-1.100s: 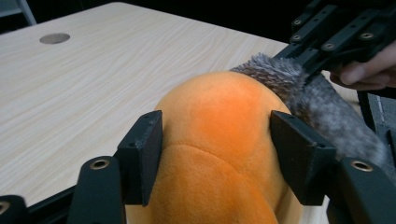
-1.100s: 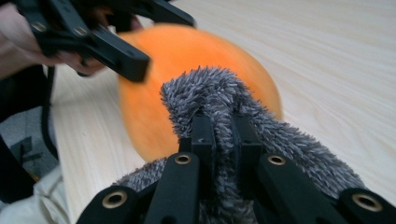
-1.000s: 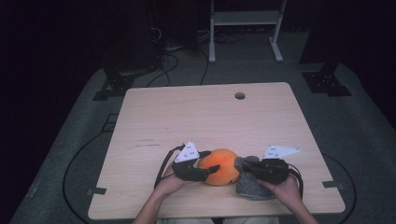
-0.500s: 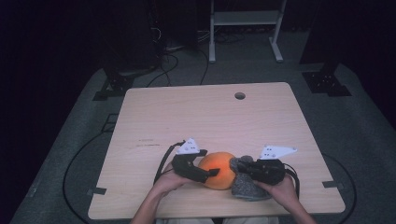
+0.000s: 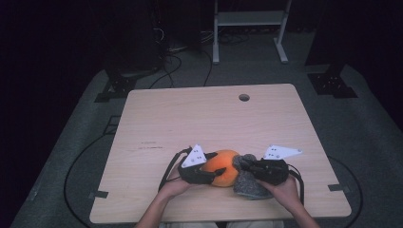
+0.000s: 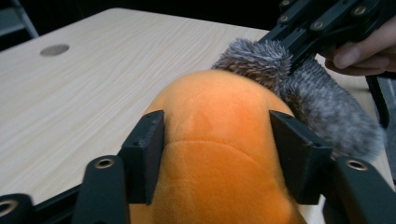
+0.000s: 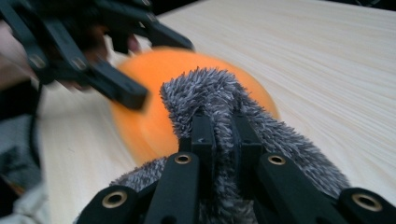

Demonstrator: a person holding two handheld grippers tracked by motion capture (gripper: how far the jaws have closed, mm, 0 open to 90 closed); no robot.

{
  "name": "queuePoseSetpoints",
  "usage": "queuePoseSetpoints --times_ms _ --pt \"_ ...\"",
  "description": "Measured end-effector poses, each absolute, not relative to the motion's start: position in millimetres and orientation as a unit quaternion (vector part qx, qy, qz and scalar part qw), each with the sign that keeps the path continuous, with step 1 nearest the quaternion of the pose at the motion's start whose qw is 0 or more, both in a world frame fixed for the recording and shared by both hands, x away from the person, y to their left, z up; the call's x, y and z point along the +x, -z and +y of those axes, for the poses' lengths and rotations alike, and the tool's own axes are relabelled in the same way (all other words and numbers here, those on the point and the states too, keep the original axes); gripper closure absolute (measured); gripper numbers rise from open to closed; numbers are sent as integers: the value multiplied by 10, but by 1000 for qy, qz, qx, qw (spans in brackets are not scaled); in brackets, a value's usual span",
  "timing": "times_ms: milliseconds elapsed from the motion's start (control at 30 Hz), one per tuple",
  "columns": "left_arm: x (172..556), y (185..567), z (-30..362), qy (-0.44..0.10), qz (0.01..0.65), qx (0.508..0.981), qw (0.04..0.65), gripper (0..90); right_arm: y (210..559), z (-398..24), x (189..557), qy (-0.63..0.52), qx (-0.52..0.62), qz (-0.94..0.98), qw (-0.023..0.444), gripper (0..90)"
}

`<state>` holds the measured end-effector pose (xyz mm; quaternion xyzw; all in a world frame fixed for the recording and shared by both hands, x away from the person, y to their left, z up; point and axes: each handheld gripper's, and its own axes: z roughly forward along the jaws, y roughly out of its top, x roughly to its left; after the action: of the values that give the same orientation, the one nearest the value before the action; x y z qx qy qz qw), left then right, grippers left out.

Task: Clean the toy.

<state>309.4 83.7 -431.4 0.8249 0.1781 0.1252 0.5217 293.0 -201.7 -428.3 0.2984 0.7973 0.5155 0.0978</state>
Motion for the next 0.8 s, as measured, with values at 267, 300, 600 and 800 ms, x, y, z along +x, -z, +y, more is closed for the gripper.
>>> queuePoseSetpoints --times_ms 267,300,600,800 --pt "3097 4366 958 -111 175 826 524 357 4401 -2130 2962 -483 330 806 91 818" --pt "3098 4370 961 -108 175 826 525 357 4376 -2127 2953 -489 328 803 94 818" --pt "3089 4348 974 -103 169 831 520 319 4398 -2058 2967 -501 322 800 77 818" --pt "3130 4293 1004 -74 206 827 518 146 4486 -2148 2997 -478 339 808 65 818"
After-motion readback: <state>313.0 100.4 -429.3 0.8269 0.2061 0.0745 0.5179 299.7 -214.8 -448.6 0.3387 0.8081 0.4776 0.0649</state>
